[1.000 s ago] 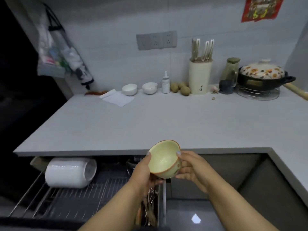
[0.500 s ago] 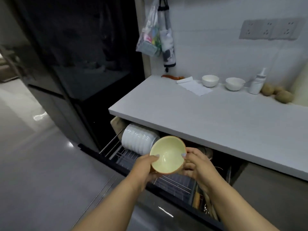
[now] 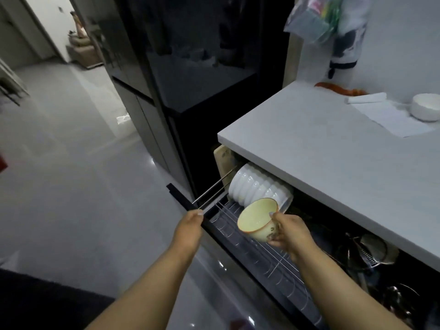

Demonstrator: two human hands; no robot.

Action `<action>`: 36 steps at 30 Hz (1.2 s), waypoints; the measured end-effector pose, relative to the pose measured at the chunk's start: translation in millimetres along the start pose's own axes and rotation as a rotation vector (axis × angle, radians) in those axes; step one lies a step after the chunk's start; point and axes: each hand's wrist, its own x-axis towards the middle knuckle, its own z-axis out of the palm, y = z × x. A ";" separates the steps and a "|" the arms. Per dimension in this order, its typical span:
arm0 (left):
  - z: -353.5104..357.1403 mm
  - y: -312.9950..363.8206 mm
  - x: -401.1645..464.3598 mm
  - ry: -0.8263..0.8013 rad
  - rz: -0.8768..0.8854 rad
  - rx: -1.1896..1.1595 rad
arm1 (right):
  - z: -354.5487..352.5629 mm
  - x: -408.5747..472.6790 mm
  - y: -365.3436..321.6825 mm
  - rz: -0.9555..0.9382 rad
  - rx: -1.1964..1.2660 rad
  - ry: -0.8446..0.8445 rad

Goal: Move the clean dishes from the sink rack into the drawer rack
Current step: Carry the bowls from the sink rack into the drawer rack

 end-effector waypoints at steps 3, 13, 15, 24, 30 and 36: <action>-4.9 -8.2 46.2 0.007 0.151 0.264 | 24.6 41.3 6.6 0.077 -0.043 0.028; 8.4 -27.0 138.9 -0.090 0.410 1.145 | 104.4 147.8 31.7 0.233 -0.186 0.087; 13.0 -32.2 154.1 -0.101 0.437 1.183 | 116.3 165.5 44.1 0.262 -0.214 0.069; 16.1 -47.1 175.4 -0.083 0.542 1.133 | 158.9 209.3 62.7 0.335 -0.350 0.037; 15.1 -52.6 179.6 -0.086 0.539 1.129 | 182.0 212.5 56.1 0.357 -0.421 0.041; 15.1 -53.9 182.1 -0.066 0.564 1.129 | 199.4 223.1 60.4 0.406 -0.373 0.006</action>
